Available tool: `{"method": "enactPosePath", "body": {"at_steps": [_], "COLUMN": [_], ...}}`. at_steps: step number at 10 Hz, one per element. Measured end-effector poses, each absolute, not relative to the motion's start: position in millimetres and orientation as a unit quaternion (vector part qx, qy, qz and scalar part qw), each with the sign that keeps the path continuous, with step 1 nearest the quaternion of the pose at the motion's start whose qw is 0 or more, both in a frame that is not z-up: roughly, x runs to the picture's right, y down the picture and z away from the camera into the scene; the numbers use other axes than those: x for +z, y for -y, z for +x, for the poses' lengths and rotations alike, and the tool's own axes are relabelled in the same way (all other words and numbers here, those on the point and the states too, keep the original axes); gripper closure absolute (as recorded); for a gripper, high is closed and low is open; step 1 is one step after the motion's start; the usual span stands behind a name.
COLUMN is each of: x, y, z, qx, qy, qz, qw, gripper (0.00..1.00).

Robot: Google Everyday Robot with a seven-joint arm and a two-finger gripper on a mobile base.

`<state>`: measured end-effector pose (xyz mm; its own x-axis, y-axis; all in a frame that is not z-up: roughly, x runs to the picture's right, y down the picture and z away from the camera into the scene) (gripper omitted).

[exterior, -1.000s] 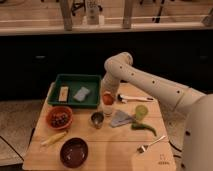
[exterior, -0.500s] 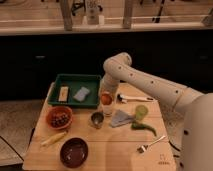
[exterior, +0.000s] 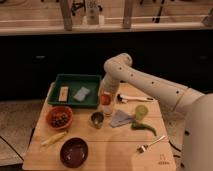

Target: Place apple in paper cup

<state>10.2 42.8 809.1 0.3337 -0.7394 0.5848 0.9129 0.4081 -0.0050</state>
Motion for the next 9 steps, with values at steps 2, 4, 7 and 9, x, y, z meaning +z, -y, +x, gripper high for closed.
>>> {"method": "enactPosePath", "body": {"at_steps": [2, 4, 7, 9], "x": [808.6, 808.6, 808.9, 810.0], "y": [-43.6, -43.8, -44.5, -44.8], "z": [11.1, 9.9, 9.0, 10.8], "qx": [-0.517, -0.518, -0.518, -0.513], "qy": [0.255, 0.256, 0.257, 0.255], "qz": [-0.168, -0.167, -0.166, -0.168], "qw": [0.799, 0.799, 0.799, 0.802], "gripper": [0.20, 0.20, 0.20, 0.20]}}
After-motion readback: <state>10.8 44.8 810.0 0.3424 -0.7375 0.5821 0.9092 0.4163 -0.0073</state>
